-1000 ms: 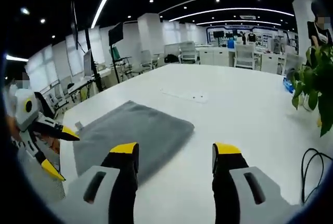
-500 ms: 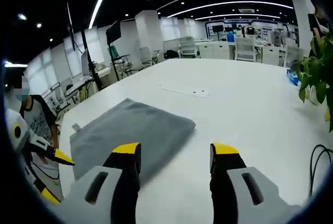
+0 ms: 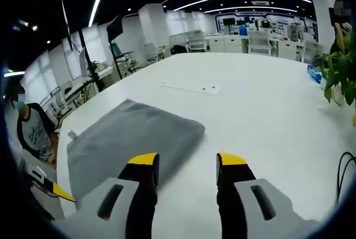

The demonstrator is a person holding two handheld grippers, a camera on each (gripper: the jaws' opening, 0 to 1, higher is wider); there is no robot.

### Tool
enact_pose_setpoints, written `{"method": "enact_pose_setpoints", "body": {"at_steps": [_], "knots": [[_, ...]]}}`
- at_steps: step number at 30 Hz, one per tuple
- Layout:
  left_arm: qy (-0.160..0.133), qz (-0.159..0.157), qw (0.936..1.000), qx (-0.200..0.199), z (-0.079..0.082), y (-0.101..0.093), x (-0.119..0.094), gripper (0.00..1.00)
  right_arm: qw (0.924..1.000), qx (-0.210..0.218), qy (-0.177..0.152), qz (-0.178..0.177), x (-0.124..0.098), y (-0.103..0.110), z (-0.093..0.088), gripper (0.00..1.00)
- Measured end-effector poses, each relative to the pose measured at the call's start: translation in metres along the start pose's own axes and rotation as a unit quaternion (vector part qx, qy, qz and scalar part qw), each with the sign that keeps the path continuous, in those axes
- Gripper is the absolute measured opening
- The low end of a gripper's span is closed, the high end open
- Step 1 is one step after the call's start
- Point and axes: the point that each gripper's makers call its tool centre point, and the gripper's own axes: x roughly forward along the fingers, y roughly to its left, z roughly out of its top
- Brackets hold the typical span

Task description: Fold the towel on the table until its edges align and the towel forms a compact rectangular stack.

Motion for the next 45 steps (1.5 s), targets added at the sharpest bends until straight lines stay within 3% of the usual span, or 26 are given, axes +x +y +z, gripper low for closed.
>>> {"method": "enact_pose_setpoints", "body": {"at_steps": [6, 9, 20, 26, 29, 37, 41, 45], "knots": [[0.011, -0.027, 0.9995, 0.011, -0.006, -0.015, 0.009, 0.40, 1.0000, -0.001, 0.003, -0.004, 0.011, -0.004, 0.003, 0.37], [0.019, -0.036, 0.9990, 0.017, -0.011, -0.022, 0.014, 0.34, 0.9996, -0.023, 0.009, -0.013, 0.015, -0.007, 0.003, 0.35], [0.049, -0.039, 0.9975, 0.033, -0.025, -0.022, 0.025, 0.26, 0.9993, -0.025, 0.021, -0.017, 0.041, -0.015, 0.004, 0.31], [0.060, -0.027, 0.9965, 0.051, -0.032, -0.016, 0.025, 0.22, 0.9992, 0.010, 0.031, -0.022, 0.062, -0.016, 0.007, 0.28], [0.060, -0.027, 0.9968, 0.046, -0.032, -0.016, 0.027, 0.22, 0.9992, -0.009, 0.033, -0.023, 0.070, -0.014, 0.012, 0.28], [0.062, -0.022, 0.9956, 0.067, -0.033, -0.016, 0.029, 0.22, 0.9981, -0.008, 0.054, -0.029, 0.089, -0.017, 0.009, 0.26], [0.060, -0.016, 0.9970, 0.047, -0.033, -0.013, 0.030, 0.19, 0.9978, 0.023, 0.057, -0.023, 0.098, -0.012, 0.007, 0.23], [0.060, -0.009, 0.9967, 0.055, -0.033, -0.011, 0.030, 0.12, 0.9973, -0.004, 0.069, -0.026, 0.099, -0.011, 0.002, 0.22]]}}
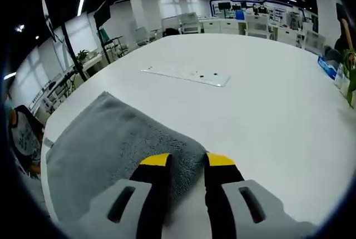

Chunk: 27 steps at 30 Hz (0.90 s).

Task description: Fold the towel on the table until its edges align and the towel forms a compact rectangular stack.

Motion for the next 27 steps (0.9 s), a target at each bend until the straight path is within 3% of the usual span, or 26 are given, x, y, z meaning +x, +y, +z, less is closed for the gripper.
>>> {"method": "enact_pose_setpoints", "body": {"at_steps": [4, 11, 14, 16, 17, 18, 20, 23, 27], "knots": [[0.004, -0.004, 1.0000, -0.006, 0.001, -0.003, 0.000, 0.07, 1.0000, 0.003, 0.007, 0.005, 0.000, -0.003, -0.007, 0.17], [0.008, -0.040, 0.9990, -0.018, 0.003, -0.024, 0.000, 0.06, 0.9997, -0.021, 0.012, -0.002, -0.014, -0.008, -0.021, 0.09], [0.011, -0.048, 0.9988, -0.006, 0.005, -0.031, 0.000, 0.06, 0.9999, -0.005, 0.007, -0.014, -0.021, -0.012, -0.025, 0.11], [0.015, -0.055, 0.9983, -0.011, 0.005, -0.034, 0.001, 0.06, 0.9989, -0.009, 0.014, -0.043, -0.026, -0.020, -0.031, 0.21], [0.014, -0.059, 0.9981, -0.013, 0.005, -0.036, 0.001, 0.06, 0.9984, -0.016, 0.003, -0.055, -0.027, -0.024, -0.032, 0.25], [0.013, -0.059, 0.9981, -0.014, 0.005, -0.037, 0.002, 0.06, 0.9986, -0.008, 0.004, -0.052, -0.028, -0.024, -0.035, 0.24], [0.013, -0.060, 0.9981, 0.000, 0.005, -0.039, 0.001, 0.06, 0.9993, 0.002, -0.004, -0.037, -0.029, -0.020, -0.035, 0.19], [0.013, -0.063, 0.9979, -0.003, 0.005, -0.040, 0.001, 0.06, 0.9997, 0.011, 0.011, -0.020, -0.029, -0.011, -0.037, 0.05], [0.016, -0.069, 0.9973, -0.019, 0.006, -0.041, -0.001, 0.05, 0.9996, 0.009, 0.015, -0.023, -0.031, -0.012, -0.037, 0.02]]}}
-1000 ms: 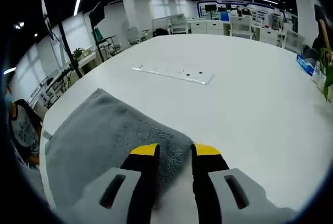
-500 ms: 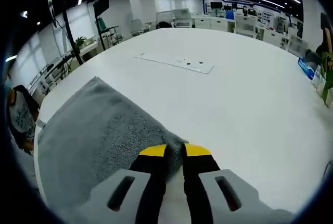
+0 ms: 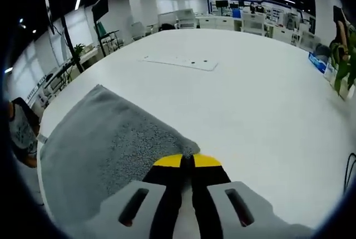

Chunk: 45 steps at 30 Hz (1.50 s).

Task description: Fold the towel on the table until its edges align and the towel forms a compact rectangular stack.

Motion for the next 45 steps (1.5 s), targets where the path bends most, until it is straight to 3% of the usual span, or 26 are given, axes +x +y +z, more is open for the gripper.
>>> {"method": "enact_pose_setpoints", "body": {"at_steps": [1, 3, 7, 12, 18, 22, 25, 30, 33, 38, 45], "knots": [[-0.001, -0.003, 0.9998, -0.018, 0.001, -0.001, 0.000, 0.05, 1.0000, 0.006, 0.004, 0.001, -0.002, 0.000, 0.000, 0.01], [-0.006, -0.005, 0.9999, -0.007, 0.003, 0.000, -0.001, 0.05, 1.0000, 0.006, 0.006, 0.002, -0.005, -0.001, 0.000, 0.01], [-0.047, -0.022, 0.9969, -0.059, 0.020, -0.006, -0.009, 0.04, 1.0000, 0.003, 0.000, -0.005, -0.015, -0.008, 0.005, 0.00], [-0.097, -0.041, 0.9909, -0.084, 0.040, -0.008, -0.022, 0.04, 0.9994, 0.018, -0.010, -0.027, -0.030, -0.025, 0.007, 0.00], [-0.138, -0.054, 0.9841, -0.098, 0.058, -0.009, -0.041, 0.04, 0.9951, 0.083, -0.027, -0.046, -0.051, -0.037, 0.013, 0.00], [-0.172, -0.059, 0.9765, -0.117, 0.066, -0.007, -0.058, 0.04, 0.9910, 0.121, -0.042, -0.040, -0.062, -0.032, 0.024, 0.00], [-0.185, -0.053, 0.9742, -0.118, 0.066, 0.001, -0.073, 0.04, 0.9890, 0.134, -0.050, -0.037, -0.072, -0.019, 0.036, 0.00], [-0.221, -0.037, 0.9651, -0.136, 0.067, 0.021, -0.099, 0.04, 0.9903, 0.122, -0.058, -0.034, -0.077, 0.003, 0.060, 0.00], [-0.245, -0.037, 0.9548, -0.165, 0.066, 0.031, -0.115, 0.04, 0.9905, 0.117, -0.064, -0.033, -0.080, 0.017, 0.074, 0.00], [-0.261, -0.028, 0.9518, -0.158, 0.068, 0.038, -0.140, 0.04, 0.9911, 0.108, -0.071, -0.031, -0.080, 0.038, 0.096, 0.00], [-0.297, -0.023, 0.9391, -0.172, 0.071, 0.048, -0.166, 0.04, 0.9891, 0.122, -0.078, -0.025, -0.078, 0.059, 0.120, 0.00]]}}
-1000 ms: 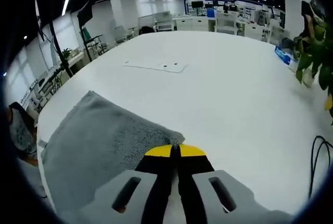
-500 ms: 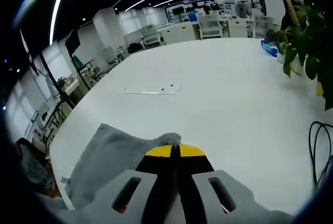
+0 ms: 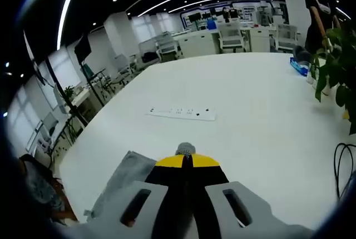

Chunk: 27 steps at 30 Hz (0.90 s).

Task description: Fold the towel on the table until its edges align and the towel forms a compact rectangular stack.

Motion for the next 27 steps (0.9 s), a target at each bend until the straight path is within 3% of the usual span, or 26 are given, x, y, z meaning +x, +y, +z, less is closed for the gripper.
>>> {"method": "enact_pose_setpoints", "body": {"at_steps": [4, 12, 15, 17, 24, 27], "knots": [[-0.029, 0.011, 0.9994, -0.015, 0.010, 0.011, -0.013, 0.04, 1.0000, 0.008, -0.002, 0.001, 0.005, 0.017, 0.009, 0.00], [-0.060, 0.049, 0.9964, -0.032, 0.013, 0.044, -0.044, 0.04, 0.9999, 0.015, 0.001, 0.000, 0.020, 0.045, 0.015, 0.00], [-0.058, 0.059, 0.9960, -0.034, 0.010, 0.053, -0.052, 0.04, 0.9998, 0.019, 0.003, 0.002, 0.029, 0.057, 0.016, 0.00], [-0.050, 0.079, 0.9948, -0.039, 0.003, 0.063, -0.059, 0.04, 0.9998, 0.017, 0.006, 0.005, 0.036, 0.066, 0.015, 0.00], [-0.027, 0.099, 0.9919, -0.074, -0.023, 0.090, -0.075, 0.04, 0.9996, 0.000, 0.022, 0.015, 0.061, 0.094, 0.002, 0.00], [-0.014, 0.115, 0.9909, -0.070, -0.029, 0.100, -0.081, 0.04, 0.9995, -0.003, 0.027, 0.018, 0.068, 0.101, -0.002, 0.00]]}}
